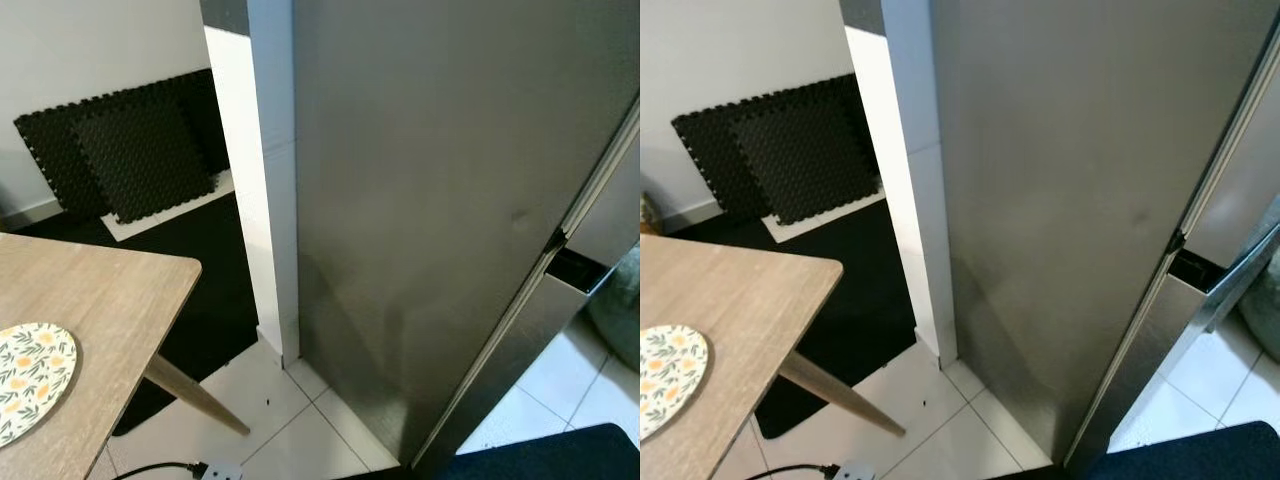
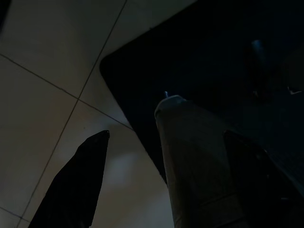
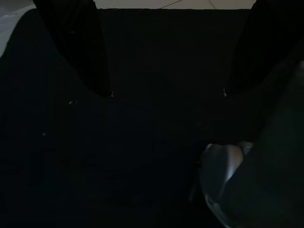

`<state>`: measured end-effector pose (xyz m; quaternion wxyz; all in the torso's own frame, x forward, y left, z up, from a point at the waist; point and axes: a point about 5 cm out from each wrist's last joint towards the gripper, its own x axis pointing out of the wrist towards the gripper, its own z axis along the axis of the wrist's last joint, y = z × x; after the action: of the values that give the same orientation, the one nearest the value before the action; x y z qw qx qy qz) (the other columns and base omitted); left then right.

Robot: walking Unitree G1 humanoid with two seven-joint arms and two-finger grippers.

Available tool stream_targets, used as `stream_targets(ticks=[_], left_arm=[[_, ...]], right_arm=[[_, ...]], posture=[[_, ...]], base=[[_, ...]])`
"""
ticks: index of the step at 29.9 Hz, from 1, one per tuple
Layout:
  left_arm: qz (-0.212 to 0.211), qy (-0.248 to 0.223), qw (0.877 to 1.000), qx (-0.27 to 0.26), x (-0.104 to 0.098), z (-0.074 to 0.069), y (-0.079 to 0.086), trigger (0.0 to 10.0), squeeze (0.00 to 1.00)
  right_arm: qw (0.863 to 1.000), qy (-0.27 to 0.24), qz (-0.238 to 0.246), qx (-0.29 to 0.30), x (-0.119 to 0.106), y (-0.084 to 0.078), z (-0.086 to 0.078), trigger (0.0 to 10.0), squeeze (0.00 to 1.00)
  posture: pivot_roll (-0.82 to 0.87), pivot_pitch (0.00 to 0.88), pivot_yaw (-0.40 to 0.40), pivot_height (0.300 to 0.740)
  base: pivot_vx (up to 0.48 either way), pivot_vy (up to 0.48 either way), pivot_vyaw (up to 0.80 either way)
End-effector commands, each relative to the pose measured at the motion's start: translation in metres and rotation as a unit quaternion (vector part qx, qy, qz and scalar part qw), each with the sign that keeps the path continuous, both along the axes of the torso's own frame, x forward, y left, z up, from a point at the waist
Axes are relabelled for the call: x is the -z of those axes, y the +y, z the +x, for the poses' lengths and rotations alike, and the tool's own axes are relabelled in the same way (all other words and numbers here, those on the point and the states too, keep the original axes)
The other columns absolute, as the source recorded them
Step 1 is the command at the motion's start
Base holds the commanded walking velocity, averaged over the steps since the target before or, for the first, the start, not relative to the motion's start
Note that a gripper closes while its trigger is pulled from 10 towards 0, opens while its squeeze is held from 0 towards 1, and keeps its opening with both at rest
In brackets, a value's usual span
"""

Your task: Restocking fridge

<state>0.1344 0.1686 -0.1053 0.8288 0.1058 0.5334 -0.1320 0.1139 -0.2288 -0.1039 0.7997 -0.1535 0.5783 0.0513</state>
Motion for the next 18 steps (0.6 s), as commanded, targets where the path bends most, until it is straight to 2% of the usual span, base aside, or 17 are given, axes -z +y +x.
stream_targets(ticks=[1, 18], left_arm=[[0.003, 0.042, 0.999, 0.006, 0.0067, -0.0206, 0.0009, 10.0, 0.0], [0.002, 0.041, 0.999, 0.011, 0.0066, -0.0198, -0.0008, 10.0, 0.0]], right_arm=[[1.0, 0.008, 0.004, 0.003, 0.0016, 0.0016, -0.0042, 10.0, 0.0], [1.0, 0.007, 0.005, 0.003, 0.0014, 0.0018, -0.0035, 10.0, 0.0]], posture=[[-0.03, 0.064, 0.008, 0.74], [-0.03, 0.064, 0.008, 0.74]], base=[[0.307, 0.0, 0.0], [0.328, 0.0, 0.0]])
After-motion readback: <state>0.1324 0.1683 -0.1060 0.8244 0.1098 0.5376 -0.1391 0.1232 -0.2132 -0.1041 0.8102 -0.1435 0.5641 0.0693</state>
